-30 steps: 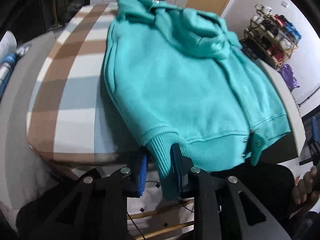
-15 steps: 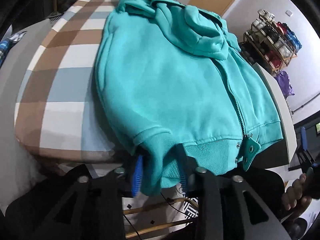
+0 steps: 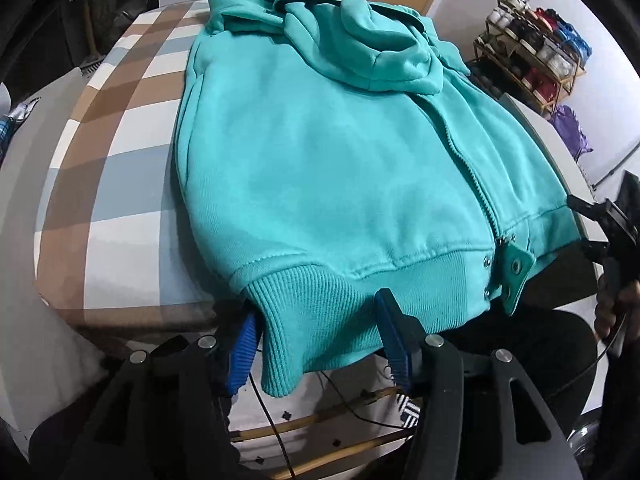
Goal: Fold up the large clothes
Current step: 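Grasp the ribbed hem with the right gripper while the left gripper holds it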
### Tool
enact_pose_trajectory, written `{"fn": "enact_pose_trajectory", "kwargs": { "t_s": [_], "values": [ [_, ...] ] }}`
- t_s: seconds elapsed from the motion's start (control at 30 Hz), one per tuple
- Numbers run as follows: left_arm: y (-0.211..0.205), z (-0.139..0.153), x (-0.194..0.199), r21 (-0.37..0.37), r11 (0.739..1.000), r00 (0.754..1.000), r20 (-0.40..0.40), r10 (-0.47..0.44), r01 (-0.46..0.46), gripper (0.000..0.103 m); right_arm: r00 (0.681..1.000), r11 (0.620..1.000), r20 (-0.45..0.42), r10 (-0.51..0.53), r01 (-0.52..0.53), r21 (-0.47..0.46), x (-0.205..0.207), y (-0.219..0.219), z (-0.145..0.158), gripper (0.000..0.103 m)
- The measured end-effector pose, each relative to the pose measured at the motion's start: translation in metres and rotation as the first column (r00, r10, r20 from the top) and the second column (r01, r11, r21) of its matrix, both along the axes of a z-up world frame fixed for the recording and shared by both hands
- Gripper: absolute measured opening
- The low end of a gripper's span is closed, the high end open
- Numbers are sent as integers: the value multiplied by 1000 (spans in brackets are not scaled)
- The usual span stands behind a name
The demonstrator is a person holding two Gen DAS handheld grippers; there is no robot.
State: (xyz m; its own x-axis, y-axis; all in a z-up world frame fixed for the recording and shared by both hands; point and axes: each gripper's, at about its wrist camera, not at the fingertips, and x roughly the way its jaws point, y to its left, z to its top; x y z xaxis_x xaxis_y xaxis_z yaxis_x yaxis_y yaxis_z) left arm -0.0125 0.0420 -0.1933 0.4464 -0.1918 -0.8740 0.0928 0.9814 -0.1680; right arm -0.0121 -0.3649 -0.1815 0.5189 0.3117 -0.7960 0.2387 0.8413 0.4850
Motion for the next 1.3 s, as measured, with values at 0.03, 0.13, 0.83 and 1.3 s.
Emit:
{"fn": "enact_pose_trajectory", "kwargs": {
  "t_s": [0.03,0.13,0.83,1.3],
  "values": [
    [1,0,0,0,1000,1000,-5,-1,1,50,1000,1000,-15,3,-3,14,0,0,-3,82],
    [10,1,-3,-21,1000,1000,-14,14,-14,50,999,998,-17,45,-45,33,-2,7,-6,70],
    [36,-6,-1,-191,980,998,25,59,-53,21,990,993,73,119,-120,-2,-24,34,10,5],
    [47,4,-1,-263,961,996,-21,86,-89,4,983,988,128,133,-142,58,-35,24,13,8]
  ]
}}
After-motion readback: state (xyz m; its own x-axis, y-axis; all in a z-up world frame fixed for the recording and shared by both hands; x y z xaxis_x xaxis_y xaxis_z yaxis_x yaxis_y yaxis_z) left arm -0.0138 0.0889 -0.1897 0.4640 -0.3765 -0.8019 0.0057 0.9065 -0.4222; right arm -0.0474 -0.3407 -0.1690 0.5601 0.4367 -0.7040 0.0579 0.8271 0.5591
